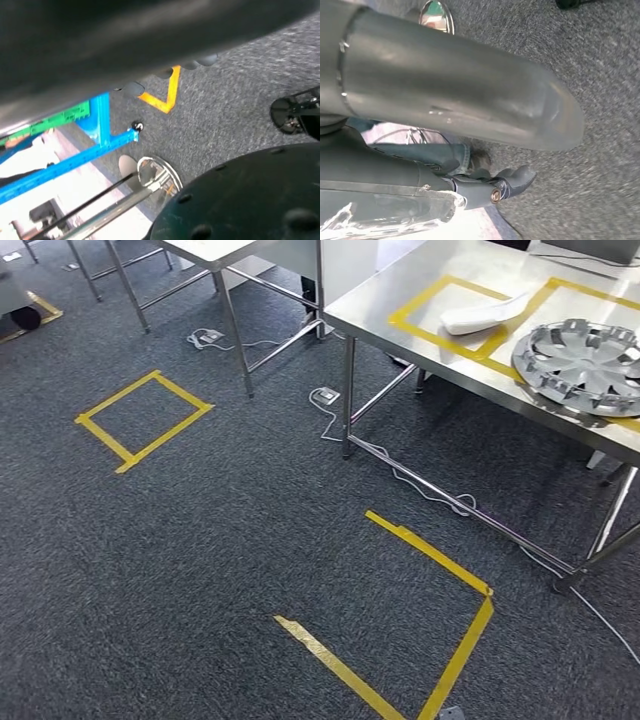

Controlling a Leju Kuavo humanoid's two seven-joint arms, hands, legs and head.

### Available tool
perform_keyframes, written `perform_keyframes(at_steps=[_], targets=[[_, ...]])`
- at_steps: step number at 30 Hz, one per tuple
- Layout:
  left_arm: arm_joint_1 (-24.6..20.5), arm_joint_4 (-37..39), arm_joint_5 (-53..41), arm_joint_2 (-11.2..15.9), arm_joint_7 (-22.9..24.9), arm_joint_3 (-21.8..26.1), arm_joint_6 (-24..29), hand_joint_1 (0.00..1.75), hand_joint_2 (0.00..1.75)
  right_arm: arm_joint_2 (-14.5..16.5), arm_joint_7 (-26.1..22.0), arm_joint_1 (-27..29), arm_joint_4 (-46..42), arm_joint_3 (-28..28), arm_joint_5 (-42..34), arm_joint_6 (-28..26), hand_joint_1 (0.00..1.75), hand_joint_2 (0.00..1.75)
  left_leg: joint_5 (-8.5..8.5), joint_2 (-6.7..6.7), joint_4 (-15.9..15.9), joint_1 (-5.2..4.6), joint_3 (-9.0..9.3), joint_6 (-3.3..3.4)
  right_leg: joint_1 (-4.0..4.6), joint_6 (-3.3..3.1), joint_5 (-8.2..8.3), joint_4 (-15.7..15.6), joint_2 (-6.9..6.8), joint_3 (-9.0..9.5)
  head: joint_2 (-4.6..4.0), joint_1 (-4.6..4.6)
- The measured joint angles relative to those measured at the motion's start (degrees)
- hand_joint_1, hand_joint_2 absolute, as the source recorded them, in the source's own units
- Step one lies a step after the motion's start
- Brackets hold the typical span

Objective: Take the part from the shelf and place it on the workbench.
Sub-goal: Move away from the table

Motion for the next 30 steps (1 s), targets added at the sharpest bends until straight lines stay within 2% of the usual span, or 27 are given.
perform_keyframes(at_steps=[1, 2, 4, 5, 6, 7, 8, 9, 11, 12, 13, 14, 15, 16, 17, 18, 19, 20, 21, 22, 24, 25, 26, 28, 29, 30], targets=[[0.05, 0.0, 0.0, 0.02, 0.0, 0.0, 0.0, 0.0, 0.0, 0.01, 0.01, -0.02, 0.0, 0.0, 0.02, 0.03, 0.0, 0.0, 0.81, 0.15, -0.47, 0.18, 0.46, -0.17, -0.02, 0.08, -0.06, 0.01, -0.75, 0.02, 0.0, -0.01], [0.11, 0.0, 0.0, 0.08, 0.0, 0.01, 0.0, 0.0, 0.0, 0.01, 0.01, -0.04, 0.0, 0.01, 0.05, 0.07, 0.0, 0.0, 2.48, 0.49, -3.0, 0.3, 1.98, -0.24, -0.04, 0.22, -0.16, 0.02, -1.47, 0.13, -0.01, -0.03], [0.05, 0.0, 0.0, 0.18, 0.0, 0.03, 0.01, 0.0, 0.0, 0.02, 0.01, -0.1, 0.0, 0.02, 0.15, 0.15, 0.0, 0.0, 5.77, 2.78, -10.65, 0.2, 6.35, -0.11, 0.13, 0.73, -0.52, 0.15, -2.74, 0.42, 0.0, -0.06], [-0.08, 0.0, 0.0, 0.21, 0.0, 0.04, 0.0, 0.0, 0.0, 0.01, 0.01, -0.12, 0.0, 0.02, 0.22, 0.18, 0.0, 0.0, 6.49, 3.91, -13.48, 0.04, 7.89, 0.26, 0.32, 1.07, -0.74, 0.26, -3.34, 0.43, 0.0, -0.02], [-0.18, 0.0, 0.0, 0.21, -0.02, 0.06, -0.01, 0.0, 0.0, 0.01, 0.01, -0.15, 0.0, 0.03, 0.33, 0.2, 0.0, 0.0, 6.58, 4.68, -15.05, -0.15, 8.65, 0.69, 0.52, 1.41, -0.97, 0.37, -3.94, 0.48, 0.01, 0.09], [-0.2, 0.0, 0.0, 0.2, -0.04, 0.09, -0.01, 0.0, 0.0, 0.0, 0.01, -0.21, 0.0, 0.04, 0.45, 0.21, 0.0, 0.0, 6.32, 4.7, -15.53, -0.37, 8.73, 1.12, 0.66, 1.69, -1.15, 0.45, -4.56, 0.58, 0.01, 0.2], [-0.13, 0.0, 0.0, 0.2, -0.06, 0.14, -0.02, 0.0, 0.0, 0.01, 0.02, -0.29, 0.0, 0.06, 0.6, 0.2, 0.0, 0.0, 6.31, 4.07, -15.54, -0.38, 8.58, 1.66, 0.61, 1.97, -1.3, 0.45, -5.06, 0.73, 0.02, 0.3], [0.02, 0.0, 0.0, 0.16, -0.08, 0.2, -0.02, 0.0, 0.0, 0.01, 0.04, -0.4, 0.0, 0.09, 0.72, 0.2, 0.0, 0.0, 6.39, 3.47, -15.64, -0.35, 8.5, 1.99, 0.48, 2.28, -1.71, 0.74, -4.59, 0.76, 0.02, 0.4], [0.13, 0.0, 0.0, 0.17, -0.09, 0.27, -0.01, 0.0, 0.0, 0.01, 0.06, -0.45, 0.0, 0.13, 0.84, 0.18, 0.0, 0.0, 6.66, 2.34, -15.8, -0.21, 8.38, 2.74, 0.18, 2.77, -3.99, 3.92, -1.72, -0.68, 0.02, 0.6], [0.05, 0.0, 0.0, 0.19, -0.09, 0.28, -0.01, 0.0, 0.0, 0.0, 0.08, -0.35, 0.0, 0.13, 0.86, 0.17, 0.0, 0.0, 6.74, 1.73, -15.81, -0.17, 8.28, 3.0, 0.08, 2.88, -5.88, 7.39, 0.05, -2.36, 0.02, 0.72], [-0.06, 0.0, 0.0, 0.22, -0.09, 0.28, 0.0, 0.0, 0.0, 0.01, 0.11, -0.2, 0.0, 0.14, 0.87, 0.16, 0.0, 0.0, 6.79, 1.02, -15.81, -0.22, 8.19, 3.21, 0.03, 2.88, -7.8, 11.65, 1.08, -4.42, 0.02, 0.79], [-0.13, 0.0, 0.0, 0.22, -0.09, 0.29, 0.0, 0.0, 0.0, 0.01, 0.18, -0.06, 0.0, 0.14, 0.89, 0.16, 0.0, 0.0, 6.82, 0.25, -15.8, -0.28, 8.14, 3.3, 0.02, 2.87, -9.13, 15.51, 1.57, -6.4, 0.02, 0.81], [-0.14, 0.0, 0.0, 0.2, -0.09, 0.3, 0.0, 0.0, 0.0, 0.01, 0.24, 0.04, 0.0, 0.15, 0.91, 0.16, 0.0, 0.0, 6.84, -0.56, -15.79, -0.34, 8.14, 3.33, 0.02, 2.83, -9.43, 17.88, 1.78, -7.79, 0.02, 0.84], [-0.08, 0.0, 0.0, 0.17, -0.09, 0.31, 0.0, 0.0, 0.0, 0.01, 0.3, 0.08, 0.0, 0.15, 0.93, 0.15, 0.0, 0.0, 6.84, -1.38, -15.77, -0.37, 8.2, 3.33, 0.02, 2.74, -8.47, 17.93, 1.92, -8.17, 0.02, 0.87], [-0.02, 0.0, 0.0, 0.15, -0.09, 0.32, 0.0, 0.0, 0.0, 0.01, 0.34, 0.08, 0.0, 0.16, 0.96, 0.15, 0.0, 0.0, 6.84, -2.16, -15.76, -0.38, 8.3, 3.31, 0.01, 2.61, -6.46, 15.64, 2.16, -7.43, 0.02, 0.88], [0.02, 0.0, 0.0, 0.14, -0.09, 0.32, 0.0, 0.0, 0.0, 0.0, 0.35, 0.07, 0.0, 0.17, 0.99, 0.15, 0.0, 0.0, 6.84, -2.93, -15.74, -0.37, 8.39, 3.27, -0.04, 2.43, -3.92, 11.73, 2.92, -5.91, 0.02, 0.9], [0.0, 0.0, 0.0, 0.12, -0.09, 0.33, 0.0, 0.0, 0.0, 0.0, 0.38, 0.06, 0.0, 0.18, 1.03, 0.16, 0.0, 0.0, 6.85, -3.66, -15.67, -0.44, 8.39, 3.12, -0.14, 2.26, -1.95, 7.71, 4.27, -4.32, 0.02, 0.87], [-0.06, 0.0, 0.0, 0.1, -0.09, 0.33, 0.0, 0.0, 0.0, 0.0, 0.42, 0.05, 0.0, 0.19, 1.09, 0.17, 0.0, 0.0, 6.89, -4.37, -15.56, -0.47, 8.25, 2.9, -0.27, 2.16, -0.73, 4.45, 5.45, -3.02, 0.02, 0.86], [-0.1, 0.0, 0.01, 0.09, -0.09, 0.33, 0.0, 0.0, 0.0, 0.0, 0.45, 0.0, 0.0, 0.22, 1.15, 0.2, 0.0, 0.0, 6.99, -5.01, -15.5, -0.45, 8.02, 2.56, -0.33, 2.07, -0.26, 2.52, 6.38, -2.18, 0.02, 0.83], [-0.09, 0.0, 0.01, 0.08, -0.09, 0.34, 0.0, 0.0, 0.0, 0.0, 0.51, -0.06, 0.0, 0.25, 1.22, 0.22, 0.0, 0.0, 7.16, -5.63, -15.46, -0.39, 7.74, 2.12, -0.31, 2.0, -0.4, 1.92, 6.65, -1.88, 0.02, 0.81], [0.13, 0.0, 0.02, 0.13, -0.09, 0.41, 0.0, 0.0, 0.0, 0.05, 0.6, -0.18, 0.0, 0.35, 1.37, 0.28, 0.0, 0.0, 7.37, -6.5, -15.43, -0.17, 7.35, 1.36, -0.29, 1.61, -0.18, 1.6, 5.53, -1.53, 0.02, 0.82], [0.22, 0.0, 0.02, 0.15, -0.09, 0.48, 0.0, 0.0, 0.0, 0.09, 0.65, -0.18, 0.0, 0.39, 1.47, 0.31, 0.0, 0.0, 6.9, -5.82, -14.81, -0.19, 7.01, 1.07, -0.35, 1.3, 0.0, 1.4, 4.85, -1.41, 0.02, 0.72], [0.24, 0.0, 0.02, 0.18, -0.09, 0.56, 0.0, 0.0, 0.0, 0.13, 0.73, -0.16, 0.0, 0.42, 1.61, 0.34, 0.0, 0.0, 5.77, -4.54, -13.16, -0.24, 6.24, 0.82, -0.41, 0.99, 0.14, 1.17, 4.08, -1.31, 0.02, 0.53], [0.12, 0.0, 0.01, 0.14, -0.09, 0.69, 0.0, 0.0, 0.0, 0.15, 1.03, -0.08, 0.0, 0.5, 1.93, 0.4, 0.0, 0.0, 2.2, -1.31, -6.9, -0.22, 3.34, 0.36, -0.29, 0.58, 0.18, 0.99, 2.52, -1.23, 0.02, 0.22], [0.05, 0.0, 0.01, 0.1, -0.09, 0.73, 0.0, 0.0, 0.0, 0.15, 1.28, -0.02, 0.0, 0.58, 2.15, 0.42, 0.0, 0.0, 0.52, -0.48, -3.06, -0.11, 1.57, 0.15, -0.17, 0.48, 0.13, 1.0, 1.67, -1.27, 0.02, 0.18], [0.04, 0.0, 0.01, 0.08, -0.09, 0.77, 0.0, 0.0, 0.0, 0.15, 1.54, 0.03, 0.0, 0.69, 2.4, 0.39, 0.0, 0.0, -0.29, -0.1, -0.39, -0.03, 0.4, 0.03, -0.06, 0.43, 0.08, 1.02, 0.87, -1.29, 0.02, 0.19]])
